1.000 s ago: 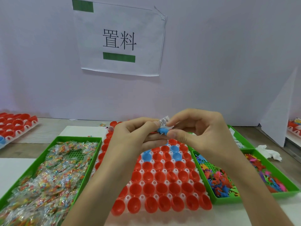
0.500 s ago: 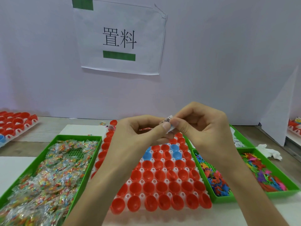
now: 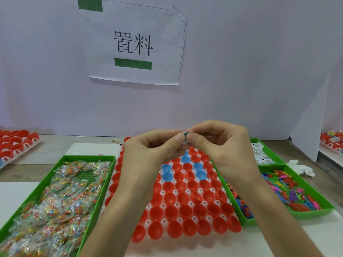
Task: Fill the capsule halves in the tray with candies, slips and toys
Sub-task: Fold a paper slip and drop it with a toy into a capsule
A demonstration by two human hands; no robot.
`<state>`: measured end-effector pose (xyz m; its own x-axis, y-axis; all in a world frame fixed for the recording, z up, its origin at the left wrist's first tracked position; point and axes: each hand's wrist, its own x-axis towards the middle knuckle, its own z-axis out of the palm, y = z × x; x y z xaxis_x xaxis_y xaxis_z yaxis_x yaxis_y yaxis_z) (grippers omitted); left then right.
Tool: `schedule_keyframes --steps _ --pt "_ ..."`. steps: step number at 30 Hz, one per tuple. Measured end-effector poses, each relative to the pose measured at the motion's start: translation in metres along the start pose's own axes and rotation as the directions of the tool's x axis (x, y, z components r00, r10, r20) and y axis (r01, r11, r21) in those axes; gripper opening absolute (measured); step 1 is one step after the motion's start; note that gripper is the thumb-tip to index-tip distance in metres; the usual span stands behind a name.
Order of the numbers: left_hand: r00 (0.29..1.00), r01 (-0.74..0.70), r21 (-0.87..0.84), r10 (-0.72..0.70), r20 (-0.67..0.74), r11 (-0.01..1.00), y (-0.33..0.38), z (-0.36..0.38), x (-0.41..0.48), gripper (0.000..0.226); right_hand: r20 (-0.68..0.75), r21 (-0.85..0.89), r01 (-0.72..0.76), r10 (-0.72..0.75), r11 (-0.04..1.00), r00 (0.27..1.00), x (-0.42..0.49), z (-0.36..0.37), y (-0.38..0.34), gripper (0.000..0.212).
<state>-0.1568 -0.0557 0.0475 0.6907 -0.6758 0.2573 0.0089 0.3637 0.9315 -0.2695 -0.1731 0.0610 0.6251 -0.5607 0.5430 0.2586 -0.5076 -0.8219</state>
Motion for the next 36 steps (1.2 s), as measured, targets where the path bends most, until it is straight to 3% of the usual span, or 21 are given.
schedule_keyframes --steps 4,7,11,14,20,24,28,36 --pt "0.994 0.09 0.042 -0.092 0.051 0.995 0.005 -0.011 0.007 0.029 -0.028 -0.147 0.031 -0.036 0.989 0.999 0.018 0.003 0.005 0.01" --pt "0.989 0.112 0.313 -0.135 0.053 0.943 0.008 -0.036 0.016 0.019 -0.066 -0.345 -0.037 0.015 0.938 0.998 0.054 -0.011 0.031 0.004" --pt "0.988 0.147 0.522 -0.099 -0.118 0.84 0.007 -0.083 0.028 0.009 -0.008 -0.673 -0.121 0.156 0.73 0.988 0.096 -0.031 0.078 0.007" --pt "0.968 0.224 0.588 -0.107 -0.228 0.777 0.002 -0.119 0.033 0.009 0.071 -0.787 -0.106 0.261 0.607 0.963 0.106 -0.036 0.108 0.004" --pt "0.923 0.372 0.672 -0.177 -0.341 0.64 -0.027 -0.167 0.037 0.003 0.094 -0.816 -0.1 0.301 0.569 0.949 0.107 -0.024 0.142 0.004" --pt "0.885 0.463 0.683 -0.247 -0.395 0.565 -0.045 -0.179 0.034 0.016 0.101 -0.823 -0.117 0.346 0.556 0.933 0.105 -0.018 0.154 0.005" --pt "0.884 0.466 0.705 -0.246 -0.397 0.535 -0.049 -0.178 0.035 0.029 0.103 -0.824 -0.13 0.371 0.551 0.923 0.104 -0.018 0.163 0.006" --pt "0.895 0.441 0.714 -0.211 -0.392 0.543 -0.048 -0.173 0.034 0.014 0.096 -0.831 -0.124 0.36 0.542 0.928 0.108 -0.014 0.169 0.004"
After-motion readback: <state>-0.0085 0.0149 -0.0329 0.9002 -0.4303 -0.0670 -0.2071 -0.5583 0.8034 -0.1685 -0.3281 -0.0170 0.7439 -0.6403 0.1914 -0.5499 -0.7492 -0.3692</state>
